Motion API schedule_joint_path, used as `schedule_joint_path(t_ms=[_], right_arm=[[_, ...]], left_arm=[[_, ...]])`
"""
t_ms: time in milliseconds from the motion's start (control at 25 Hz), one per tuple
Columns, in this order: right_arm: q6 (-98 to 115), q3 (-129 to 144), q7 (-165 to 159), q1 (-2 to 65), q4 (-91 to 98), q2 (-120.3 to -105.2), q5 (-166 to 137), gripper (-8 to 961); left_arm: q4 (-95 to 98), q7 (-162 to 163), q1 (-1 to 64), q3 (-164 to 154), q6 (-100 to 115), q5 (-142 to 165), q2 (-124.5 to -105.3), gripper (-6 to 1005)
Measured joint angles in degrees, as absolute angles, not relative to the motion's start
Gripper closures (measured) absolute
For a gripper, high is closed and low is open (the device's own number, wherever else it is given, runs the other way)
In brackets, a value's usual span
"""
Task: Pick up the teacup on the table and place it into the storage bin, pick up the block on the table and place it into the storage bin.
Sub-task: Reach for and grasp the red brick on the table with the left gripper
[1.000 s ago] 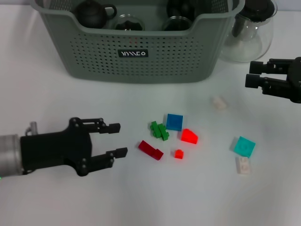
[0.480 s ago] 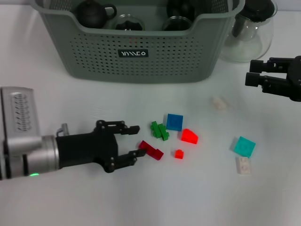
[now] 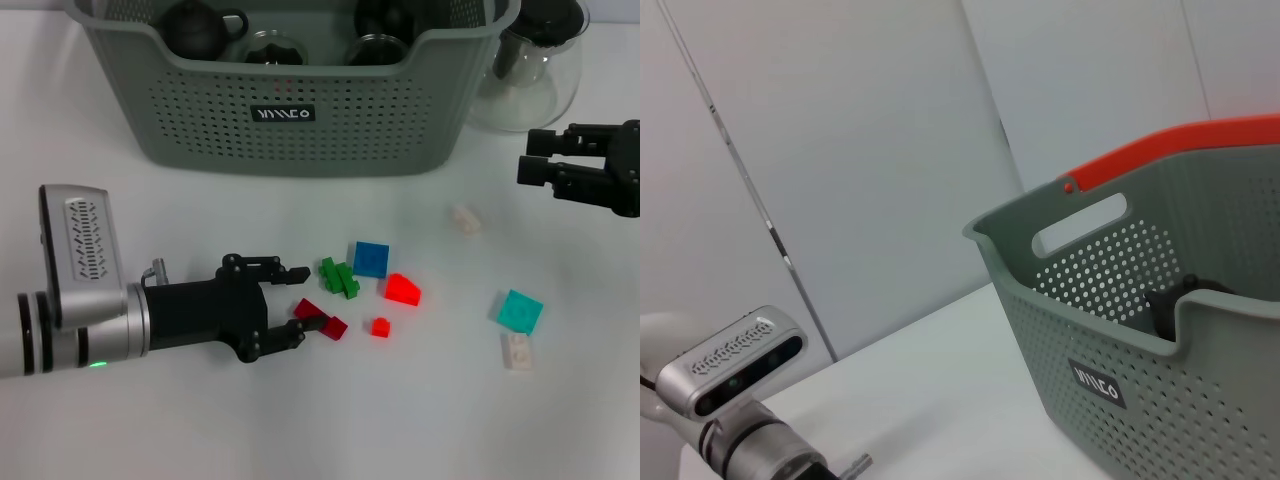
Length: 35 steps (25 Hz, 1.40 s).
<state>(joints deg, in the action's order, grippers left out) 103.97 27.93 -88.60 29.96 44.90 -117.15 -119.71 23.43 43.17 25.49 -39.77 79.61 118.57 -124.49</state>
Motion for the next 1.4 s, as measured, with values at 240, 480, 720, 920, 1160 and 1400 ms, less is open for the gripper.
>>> schedule_joint_path(t_ms=[240, 480, 720, 920, 1160, 1400], right_arm=[[104.0, 28.0, -88.6, 30.0, 44.8, -117.16, -119.7, 463], [104.0, 28.0, -88.6, 30.0, 44.8, -117.16, -119.7, 464], [104.0, 28.0, -88.6, 29.7, 44.8, -117.16, -119.7, 463], [104.0, 28.0, -88.6, 29.5, 44.8, -117.16, -119.7, 463], [104.0, 28.0, -88.6, 29.5, 44.8, -117.16, -119.7, 464], [104.0, 28.0, -88.6, 29.5, 44.8, -117.16, -119.7, 464]], left_arm=[[22.9, 41.3, 25.0, -39.9, 78.1, 118.4, -124.43, 462], [22.7, 41.5, 25.3, -41.9, 77.4, 118.7, -124.47, 463], [22.7, 41.8, 25.1, -43.4, 77.7, 118.7, -124.44, 462], [22.8, 42.2, 24.3, -43.5, 78.2, 118.8, -124.30, 463], [23.2, 42.2, 23.5, -43.4, 78.2, 118.6, -124.49, 464], [23.2, 42.1, 23.6, -43.5, 78.5, 118.8, -124.54, 465]])
